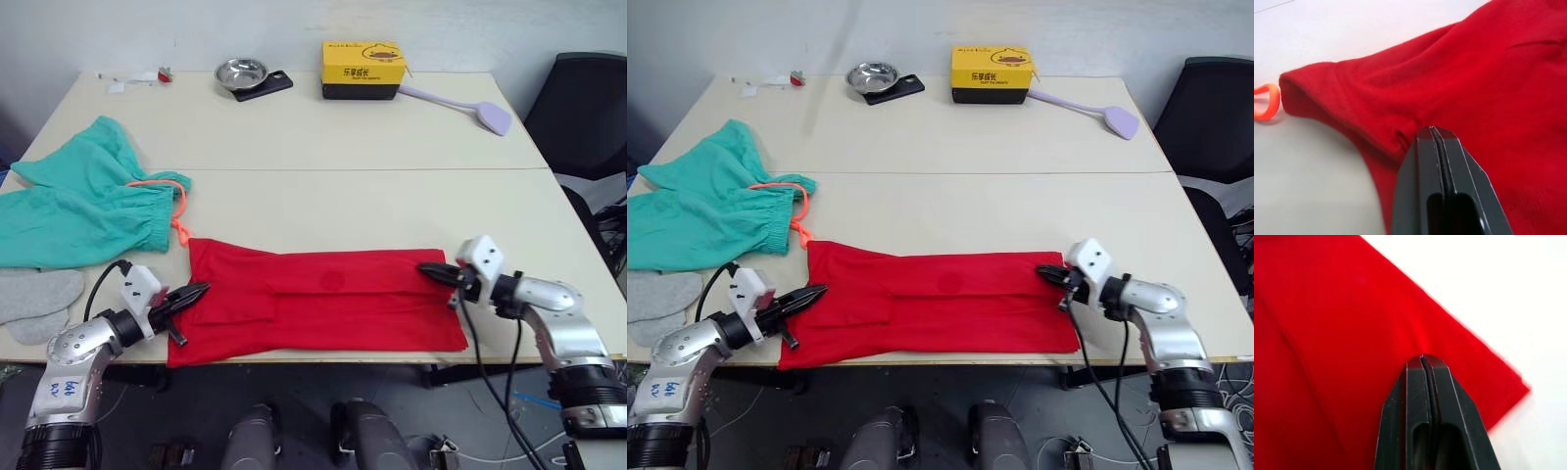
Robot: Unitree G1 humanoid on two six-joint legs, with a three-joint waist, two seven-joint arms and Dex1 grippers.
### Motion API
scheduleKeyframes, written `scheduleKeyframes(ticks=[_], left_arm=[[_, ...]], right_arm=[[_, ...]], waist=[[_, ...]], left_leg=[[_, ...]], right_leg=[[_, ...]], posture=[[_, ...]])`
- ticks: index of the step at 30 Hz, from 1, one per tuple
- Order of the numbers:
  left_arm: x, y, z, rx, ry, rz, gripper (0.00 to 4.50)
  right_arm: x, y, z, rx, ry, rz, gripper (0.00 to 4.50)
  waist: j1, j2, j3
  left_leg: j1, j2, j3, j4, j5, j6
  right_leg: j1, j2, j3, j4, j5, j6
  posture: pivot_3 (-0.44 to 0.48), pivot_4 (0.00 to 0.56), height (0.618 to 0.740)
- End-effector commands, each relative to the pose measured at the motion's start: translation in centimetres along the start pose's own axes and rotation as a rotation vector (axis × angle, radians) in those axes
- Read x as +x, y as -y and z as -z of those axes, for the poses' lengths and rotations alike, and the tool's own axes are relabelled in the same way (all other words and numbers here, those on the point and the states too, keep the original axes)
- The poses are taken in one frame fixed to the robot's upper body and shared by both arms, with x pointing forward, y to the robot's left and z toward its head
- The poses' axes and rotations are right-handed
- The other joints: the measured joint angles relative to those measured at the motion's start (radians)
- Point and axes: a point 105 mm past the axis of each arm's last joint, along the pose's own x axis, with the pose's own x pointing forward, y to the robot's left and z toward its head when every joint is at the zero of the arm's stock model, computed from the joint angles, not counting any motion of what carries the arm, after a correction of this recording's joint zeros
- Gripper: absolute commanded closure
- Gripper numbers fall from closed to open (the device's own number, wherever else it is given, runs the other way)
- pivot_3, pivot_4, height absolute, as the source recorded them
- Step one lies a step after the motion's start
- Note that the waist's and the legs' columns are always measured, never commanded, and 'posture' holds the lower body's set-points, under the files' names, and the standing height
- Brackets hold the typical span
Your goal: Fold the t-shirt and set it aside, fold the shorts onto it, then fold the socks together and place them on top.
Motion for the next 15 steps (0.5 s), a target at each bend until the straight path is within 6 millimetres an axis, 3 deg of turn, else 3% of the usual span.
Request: scheduleKeyframes(ticks=[1,4,7,13,15], left_arm=[[-1.0,0.7,-4.5,0.054,0.121,0.072,3.87],[-2.4,1.8,-6.2,0.103,0.097,0.139,2.95],[-4.1,2.0,-6.0,0.107,0.034,0.144,1.96],[-5.3,3.6,-5.3,0.183,-0.009,0.246,0.00],[-5.2,4.1,-5.8,0.188,0.054,0.274,0.00]], right_arm=[[-2.1,-0.3,-3.4,0.022,0.132,-0.068,4.50],[-4.0,-0.2,-4.3,0.071,0.091,-0.102,3.92],[-4.7,0.4,-4.8,0.061,0.016,-0.111,2.90],[-2.5,2.3,-5.0,0.031,-0.156,-0.099,0.73],[-1.5,3.0,-5.1,0.027,-0.189,-0.085,0.05]], waist=[[0.000,0.000,0.000],[-0.013,0.001,0.001],[-0.021,0.001,0.001],[-0.029,0.002,0.001],[-0.028,0.002,0.001]], left_leg=[[0.000,0.000,0.000,0.000,0.000,0.000],[0.000,0.000,0.000,0.000,0.000,0.000],[0.001,0.000,0.000,-0.001,0.000,0.000],[0.001,0.000,0.000,-0.003,-0.002,-0.006],[0.000,0.000,0.000,-0.003,-0.002,-0.006]], right_leg=[[0.000,0.000,0.000,0.000,0.000,0.000],[0.000,0.000,0.001,0.000,0.000,0.000],[0.000,0.000,0.001,-0.002,0.000,0.000],[-0.002,0.000,0.000,-0.003,0.000,-0.003],[-0.002,0.000,0.000,-0.003,0.000,-0.004]], posture=[[0.000,0.150,0.740],[0.000,0.150,0.740],[0.000,0.150,0.740],[0.000,0.150,0.740],[0.000,0.150,0.740]])
